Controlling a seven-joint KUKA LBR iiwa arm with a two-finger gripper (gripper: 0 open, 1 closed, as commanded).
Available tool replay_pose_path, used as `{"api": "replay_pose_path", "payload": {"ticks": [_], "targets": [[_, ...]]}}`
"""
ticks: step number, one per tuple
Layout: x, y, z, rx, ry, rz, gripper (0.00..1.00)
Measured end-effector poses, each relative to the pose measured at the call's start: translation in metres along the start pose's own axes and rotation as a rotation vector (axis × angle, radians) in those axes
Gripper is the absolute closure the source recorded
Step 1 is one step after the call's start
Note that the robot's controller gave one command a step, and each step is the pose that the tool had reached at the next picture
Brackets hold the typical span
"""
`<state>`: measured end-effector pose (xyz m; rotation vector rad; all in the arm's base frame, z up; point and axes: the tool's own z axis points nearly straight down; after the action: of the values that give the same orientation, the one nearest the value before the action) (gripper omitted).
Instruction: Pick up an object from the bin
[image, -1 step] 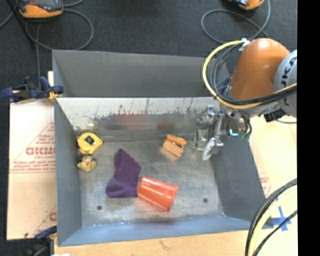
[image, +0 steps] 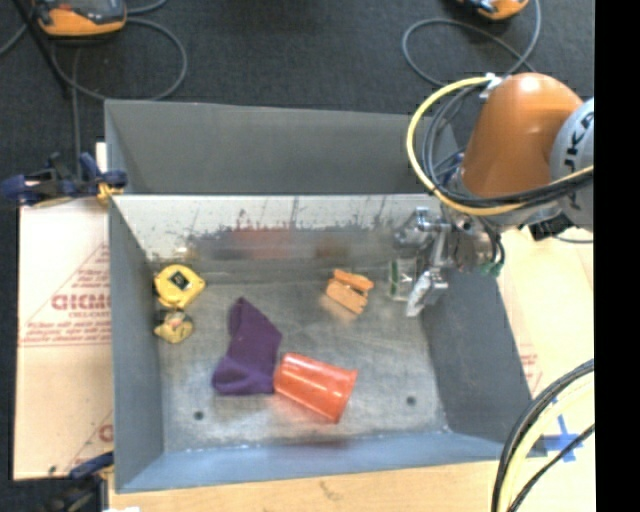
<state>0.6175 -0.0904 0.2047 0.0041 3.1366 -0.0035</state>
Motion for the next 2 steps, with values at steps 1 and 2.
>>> {"api": "replay_pose_path", "payload": {"ticks": [1,2], "targets": [[-0.009,0.017,0.047,-0.002,-0.004,0.103,0.00],[-0.020,0.049,0.056,-0.002,-0.001,0.079,0.00]]}}
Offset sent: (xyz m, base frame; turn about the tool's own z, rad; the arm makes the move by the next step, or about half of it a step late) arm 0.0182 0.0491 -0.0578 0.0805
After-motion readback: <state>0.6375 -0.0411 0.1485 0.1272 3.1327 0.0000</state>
